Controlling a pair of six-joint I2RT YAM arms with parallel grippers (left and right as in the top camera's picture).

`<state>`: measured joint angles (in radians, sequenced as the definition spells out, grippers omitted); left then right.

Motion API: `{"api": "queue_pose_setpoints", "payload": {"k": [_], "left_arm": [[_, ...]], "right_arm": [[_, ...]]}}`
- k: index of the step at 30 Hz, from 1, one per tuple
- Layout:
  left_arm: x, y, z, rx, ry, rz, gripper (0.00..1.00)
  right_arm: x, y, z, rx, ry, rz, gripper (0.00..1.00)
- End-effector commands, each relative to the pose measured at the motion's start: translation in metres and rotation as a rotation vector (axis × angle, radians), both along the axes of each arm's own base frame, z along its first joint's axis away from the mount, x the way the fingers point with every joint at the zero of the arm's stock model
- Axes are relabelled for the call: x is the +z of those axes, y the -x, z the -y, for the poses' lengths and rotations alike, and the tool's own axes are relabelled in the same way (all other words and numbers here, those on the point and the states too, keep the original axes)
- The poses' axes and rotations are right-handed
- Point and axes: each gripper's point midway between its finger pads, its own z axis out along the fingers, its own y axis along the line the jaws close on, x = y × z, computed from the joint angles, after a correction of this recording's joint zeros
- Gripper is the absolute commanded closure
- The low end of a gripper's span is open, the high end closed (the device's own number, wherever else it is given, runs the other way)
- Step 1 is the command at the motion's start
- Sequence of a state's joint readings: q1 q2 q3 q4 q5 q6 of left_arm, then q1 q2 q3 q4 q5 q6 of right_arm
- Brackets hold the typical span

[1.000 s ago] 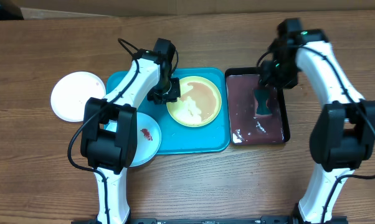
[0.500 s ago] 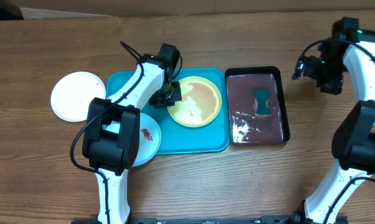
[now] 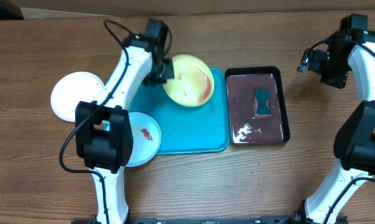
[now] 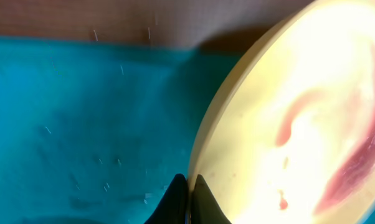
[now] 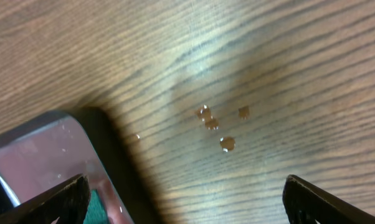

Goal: Clean dirty plates on tray and stack at the side
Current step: 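Lift the yellow plate by its rim with the left gripper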

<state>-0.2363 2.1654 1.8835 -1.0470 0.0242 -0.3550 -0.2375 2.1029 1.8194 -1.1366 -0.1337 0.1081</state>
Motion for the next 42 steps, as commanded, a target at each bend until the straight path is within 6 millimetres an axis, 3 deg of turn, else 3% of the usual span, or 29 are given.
{"api": "queue_pose_setpoints", "payload": {"k": [1, 6, 18, 24, 35, 42], "left_arm": [[0.019, -0.015, 0.013, -0.085, 0.031, 0.061, 0.96], [0.038, -0.023, 0.041, -0.15, 0.1, 0.118, 0.96], [0.056, -0.029, 0.124, -0.3, 0.159, 0.271, 0.96], [0.062, -0.021, 0.159, -0.366, 0.18, 0.31, 0.96], [0.067, -0.009, 0.183, -0.454, 0.141, 0.343, 0.96], [0.094, -0.001, 0.18, -0.43, -0.032, 0.435, 0.96]], "right_arm": [[0.01, -0.006, 0.0, -0.001, 0.003, 0.037, 0.0], [0.01, -0.006, 0.0, -0.001, 0.003, 0.038, 0.0], [0.01, -0.006, 0.0, -0.001, 0.003, 0.038, 0.0], [0.01, -0.006, 0.0, -0.001, 0.003, 0.039, 0.0], [0.01, -0.006, 0.0, -0.001, 0.003, 0.038, 0.0], [0.01, -0.006, 0.0, -0.001, 0.003, 0.038, 0.0]]}}
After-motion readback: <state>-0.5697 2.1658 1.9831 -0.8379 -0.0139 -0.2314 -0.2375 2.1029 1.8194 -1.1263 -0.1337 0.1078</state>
